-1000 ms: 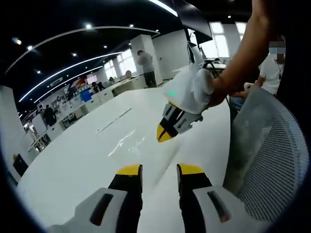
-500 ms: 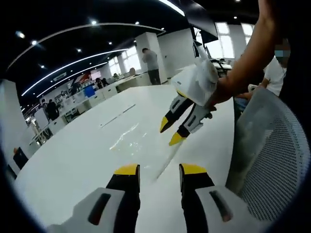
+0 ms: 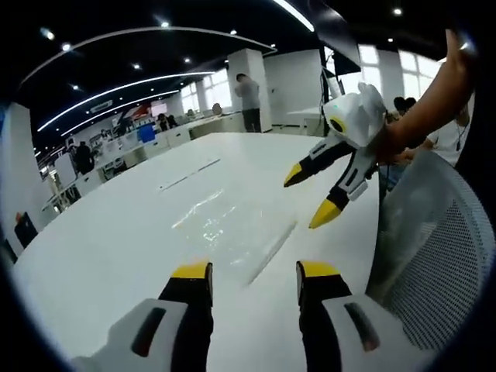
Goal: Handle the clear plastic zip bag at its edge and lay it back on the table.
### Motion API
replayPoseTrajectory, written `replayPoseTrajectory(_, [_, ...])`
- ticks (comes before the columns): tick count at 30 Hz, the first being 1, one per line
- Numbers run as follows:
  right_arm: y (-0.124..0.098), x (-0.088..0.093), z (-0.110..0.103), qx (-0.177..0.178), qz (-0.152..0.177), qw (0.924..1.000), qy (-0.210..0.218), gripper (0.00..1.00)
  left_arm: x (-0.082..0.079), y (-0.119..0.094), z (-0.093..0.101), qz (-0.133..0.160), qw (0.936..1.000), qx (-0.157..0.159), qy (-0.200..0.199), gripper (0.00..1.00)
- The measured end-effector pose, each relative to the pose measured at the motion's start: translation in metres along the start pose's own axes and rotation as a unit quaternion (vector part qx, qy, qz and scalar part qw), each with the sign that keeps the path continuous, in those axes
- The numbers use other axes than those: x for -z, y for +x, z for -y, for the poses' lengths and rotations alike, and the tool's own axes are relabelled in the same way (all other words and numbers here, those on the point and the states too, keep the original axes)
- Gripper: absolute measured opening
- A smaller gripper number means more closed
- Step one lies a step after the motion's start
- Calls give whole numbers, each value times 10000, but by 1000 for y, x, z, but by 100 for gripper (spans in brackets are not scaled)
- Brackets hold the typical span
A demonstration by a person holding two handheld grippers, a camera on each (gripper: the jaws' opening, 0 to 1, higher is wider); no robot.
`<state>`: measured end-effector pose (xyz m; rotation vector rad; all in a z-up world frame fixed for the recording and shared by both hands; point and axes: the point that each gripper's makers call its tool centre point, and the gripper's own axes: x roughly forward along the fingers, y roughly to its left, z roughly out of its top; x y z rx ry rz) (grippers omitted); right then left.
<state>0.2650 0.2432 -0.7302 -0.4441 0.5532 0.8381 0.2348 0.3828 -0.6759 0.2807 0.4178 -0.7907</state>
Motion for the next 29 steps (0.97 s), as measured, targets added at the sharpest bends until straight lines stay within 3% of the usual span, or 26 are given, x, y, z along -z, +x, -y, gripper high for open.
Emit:
replayPoseTrajectory(6, [-14,9,4,86,83,9996,239,79,-2,3,3,153,9996,15,-242,51])
replayPoseTrajectory(14, [-29,27,6,202,156,9982,545,91,7,6,10,153,9991,38,-386,62])
replayPoseTrajectory(20, [-35,33,5,257,202,9968,725,96,15,6,12,228,9980,-89,-580,74])
replayPoseTrajectory(29, [-31,33,7,394,281,9963,711,100,20,14,5,304,9978,-223,-539,89])
